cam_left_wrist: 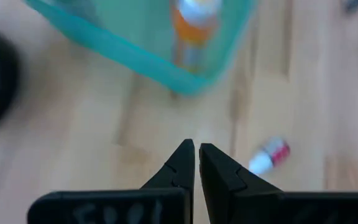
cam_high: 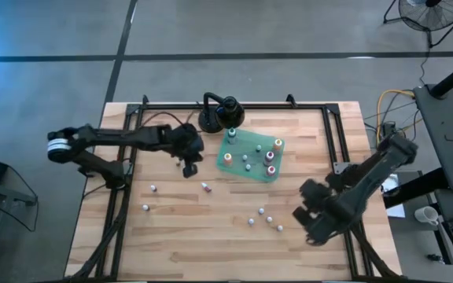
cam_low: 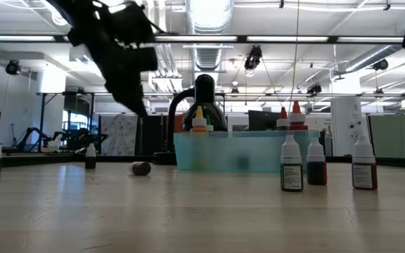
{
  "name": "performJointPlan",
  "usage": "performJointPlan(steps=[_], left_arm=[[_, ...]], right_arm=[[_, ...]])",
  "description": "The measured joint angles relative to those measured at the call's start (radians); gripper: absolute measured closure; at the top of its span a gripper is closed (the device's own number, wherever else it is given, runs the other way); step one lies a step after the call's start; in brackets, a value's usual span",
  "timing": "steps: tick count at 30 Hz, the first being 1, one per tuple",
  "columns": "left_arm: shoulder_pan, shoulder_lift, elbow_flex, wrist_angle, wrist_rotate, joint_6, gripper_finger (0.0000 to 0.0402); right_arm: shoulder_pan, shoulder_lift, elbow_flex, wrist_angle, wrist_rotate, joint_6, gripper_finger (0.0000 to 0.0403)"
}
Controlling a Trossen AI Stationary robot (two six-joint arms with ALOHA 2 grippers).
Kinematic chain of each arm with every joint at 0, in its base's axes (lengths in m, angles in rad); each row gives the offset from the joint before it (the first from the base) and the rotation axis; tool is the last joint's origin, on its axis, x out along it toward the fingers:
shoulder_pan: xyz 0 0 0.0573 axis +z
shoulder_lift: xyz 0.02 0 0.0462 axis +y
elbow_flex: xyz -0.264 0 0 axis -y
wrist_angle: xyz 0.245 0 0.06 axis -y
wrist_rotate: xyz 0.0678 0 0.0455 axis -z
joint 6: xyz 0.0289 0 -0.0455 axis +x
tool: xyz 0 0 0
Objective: Pick & Place food coloring
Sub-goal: Move the pink food coloring bottle to the middle left of the table
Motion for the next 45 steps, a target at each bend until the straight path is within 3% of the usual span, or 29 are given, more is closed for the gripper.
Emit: performJointPlan(steps=[7, 11, 16, 24, 32, 36, 45], left_arm=[[-0.006, 0.107, 0.000, -0.051, 0.240, 0.230, 0.0401], [-0.006, 0.142, 0.012, -0.043, 0.191, 0.326, 0.0401], [-0.006, 0.159, 0.058, -0.042, 0.056, 0.317, 0.0401], [-0.006, 0.176, 0.101, -0.082, 0.067, 0.354, 0.0401], [-0.007, 0.175, 0.099, -0.146, 0.066, 0.434, 0.0399], [-0.008, 0.165, 0.099, -0.129, 0.066, 0.508, 0.0365], [-0.050, 0.166, 0.096, -0.119, 0.069, 0.567, 0.0240]], right_arm=[[-0.012, -0.198, -0.154, 0.147, 0.029, 0.039, 0.0327], [-0.046, -0.243, -0.207, 0.267, 0.038, 0.033, 0.0320], [-0.081, -0.250, -0.233, 0.266, 0.043, 0.031, 0.0314], [-0.128, -0.251, -0.285, 0.268, 0.048, 0.093, 0.0325], [-0.142, -0.249, -0.299, 0.269, 0.051, 0.037, 0.0319], [-0.147, -0.249, -0.307, 0.267, 0.088, 0.027, 0.0312], [-0.158, -0.249, -0.319, 0.269, 0.103, 0.015, 0.0301]])
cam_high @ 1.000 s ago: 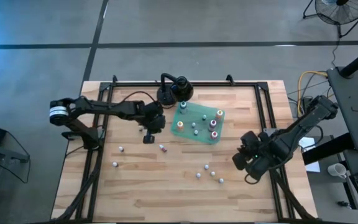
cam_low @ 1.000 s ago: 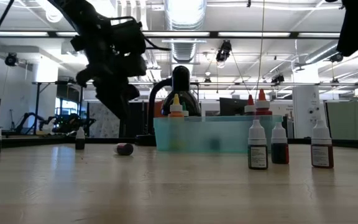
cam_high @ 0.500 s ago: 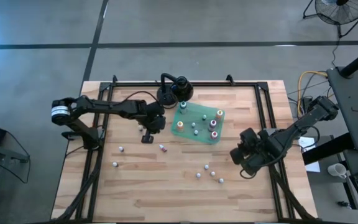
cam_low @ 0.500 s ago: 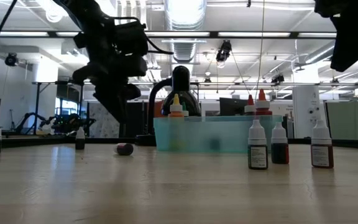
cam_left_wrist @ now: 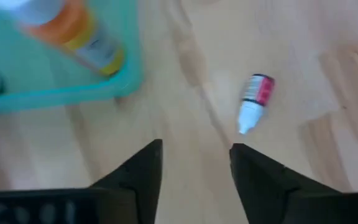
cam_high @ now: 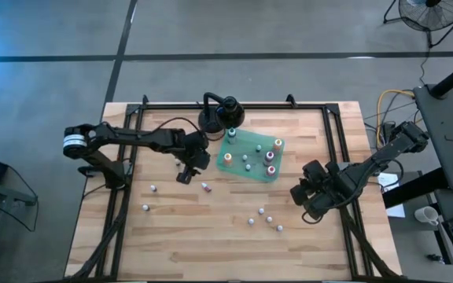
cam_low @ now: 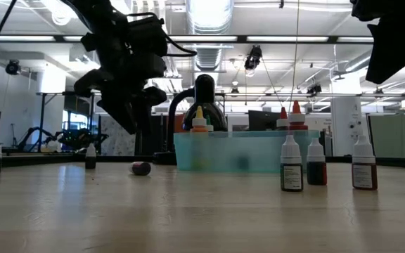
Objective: Pick & Place food coloring
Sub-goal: Move the pink food coloring bottle to the middle left of the table
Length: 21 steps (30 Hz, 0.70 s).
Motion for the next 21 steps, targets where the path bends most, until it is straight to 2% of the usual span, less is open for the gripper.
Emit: performJointPlan(steps=[7, 21], left_arm=[[-0.037, 0.000, -0.060, 0.099, 0.072, 0.024, 0.0227], [-0.126, 0.001, -0.181, 0.310, 0.082, 0.028, 0.0227]], right_arm=[[0.000, 0.000, 0.000, 0.000, 0.000, -0.009, 0.0299], [0.000, 0.000, 0.000, -0.001, -0.004, -0.052, 0.0320]])
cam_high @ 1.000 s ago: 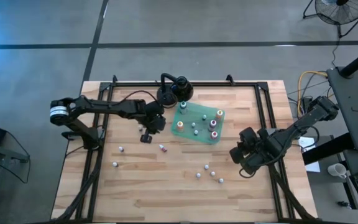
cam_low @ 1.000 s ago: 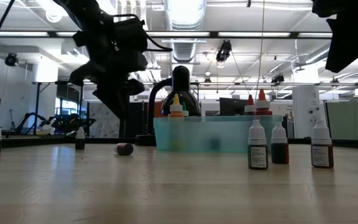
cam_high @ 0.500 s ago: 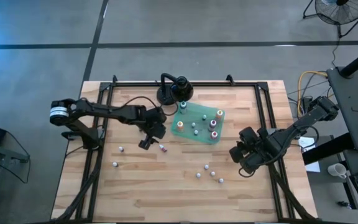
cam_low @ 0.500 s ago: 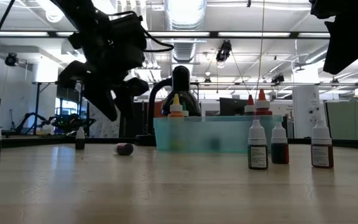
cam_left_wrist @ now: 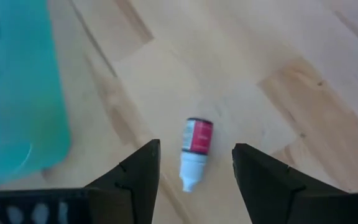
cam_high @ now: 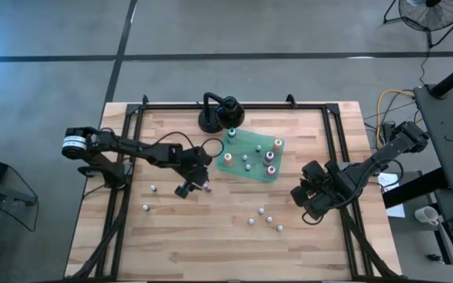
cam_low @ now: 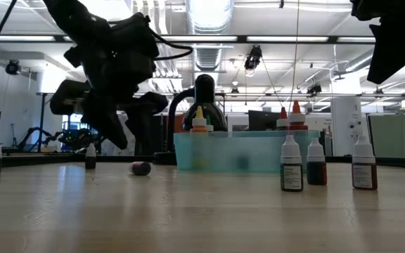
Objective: Pick & Place food coloring
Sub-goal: Move the pink food coloring bottle to the middle left of the table
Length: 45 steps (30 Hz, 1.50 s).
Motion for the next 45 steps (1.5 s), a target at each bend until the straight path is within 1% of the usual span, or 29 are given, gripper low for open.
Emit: performJointPlan(steps=[3, 6, 14, 17, 22, 25, 29, 33, 40, 45], left_arm=[[0.004, 0.000, -0.016, 0.004, -0.002, -0.013, 0.0227], [0.004, 0.000, -0.042, 0.026, -0.023, 0.010, 0.0227], [0.004, 0.016, -0.111, 0.168, -0.027, -0.005, 0.0227], [0.002, 0.045, -0.112, 0.171, -0.043, -0.012, 0.0227], [0.003, 0.098, -0.074, 0.173, -0.043, -0.039, 0.0230], [0.002, 0.111, -0.053, 0.155, -0.066, -0.050, 0.0244], [0.003, 0.111, -0.041, 0.108, -0.077, -0.053, 0.0278], [0.003, 0.108, -0.042, 0.101, -0.081, -0.052, 0.0305], [0.003, 0.110, -0.031, 0.096, -0.088, -0.072, 0.0327], [0.003, 0.111, -0.030, 0.096, -0.087, -0.105, 0.0342]], right_arm=[[0.000, 0.000, 0.000, 0.000, 0.000, -0.001, 0.0324], [0.000, 0.000, 0.000, 0.000, 0.000, 0.003, 0.0327], [-0.001, 0.000, 0.000, -0.001, 0.000, 0.027, 0.0329], [-0.001, 0.000, 0.000, -0.001, 0.000, 0.032, 0.0327], [0.000, 0.000, 0.000, 0.000, -0.007, 0.055, 0.0327], [0.000, 0.000, 0.000, 0.002, -0.023, 0.056, 0.0332], [0.000, 0.000, 0.000, 0.003, -0.036, 0.056, 0.0334], [0.000, 0.000, -0.001, 0.002, -0.036, 0.054, 0.0331], [0.000, 0.000, -0.002, -0.003, -0.036, 0.047, 0.0326], [0.000, 0.000, -0.002, -0.005, -0.036, 0.044, 0.0333]])
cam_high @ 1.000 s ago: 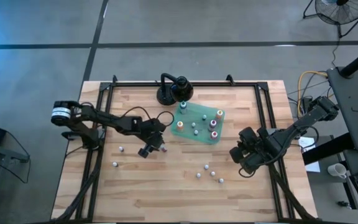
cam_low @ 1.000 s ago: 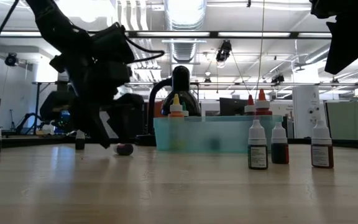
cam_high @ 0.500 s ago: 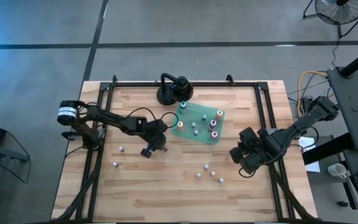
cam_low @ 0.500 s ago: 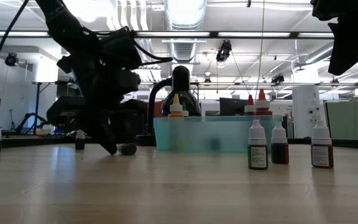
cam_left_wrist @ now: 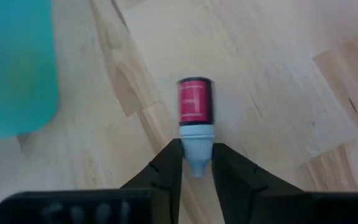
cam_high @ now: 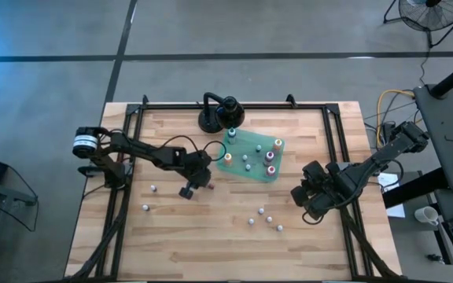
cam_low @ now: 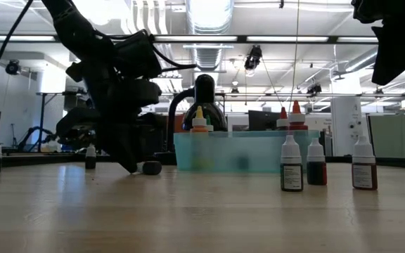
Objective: Pick & Place food coloring
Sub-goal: Move the pink food coloring bottle to the middle left of the table
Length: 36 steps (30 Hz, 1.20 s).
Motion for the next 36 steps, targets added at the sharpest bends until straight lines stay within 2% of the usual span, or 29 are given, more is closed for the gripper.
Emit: performJointPlan(steps=[6, 15, 21, 25, 30, 36], left_arm=[[0.001, 0.000, 0.000, 0.000, 0.002, -0.095, 0.0359], [0.002, 0.000, 0.035, -0.063, -0.026, -0.187, 0.0361], [0.003, -0.001, 0.150, -0.333, -0.151, -0.247, 0.0362], [0.003, -0.002, 0.259, -0.550, -0.179, -0.327, 0.0362], [0.003, 0.009, 0.352, -0.731, -0.167, -0.482, 0.0362], [-0.001, 0.045, 0.425, -0.943, -0.068, -0.683, 0.0362]], right_arm=[[0.000, 0.000, 0.000, -0.001, 0.000, 0.000, 0.0331], [0.000, 0.000, 0.000, -0.002, 0.000, 0.000, 0.0330], [0.000, 0.000, 0.000, -0.002, 0.000, 0.004, 0.0337], [0.000, 0.000, 0.000, -0.002, 0.000, 0.003, 0.0336], [0.000, 0.000, 0.000, -0.002, 0.002, -0.001, 0.0331], [0.000, 0.000, 0.000, -0.002, 0.004, -0.043, 0.0328]])
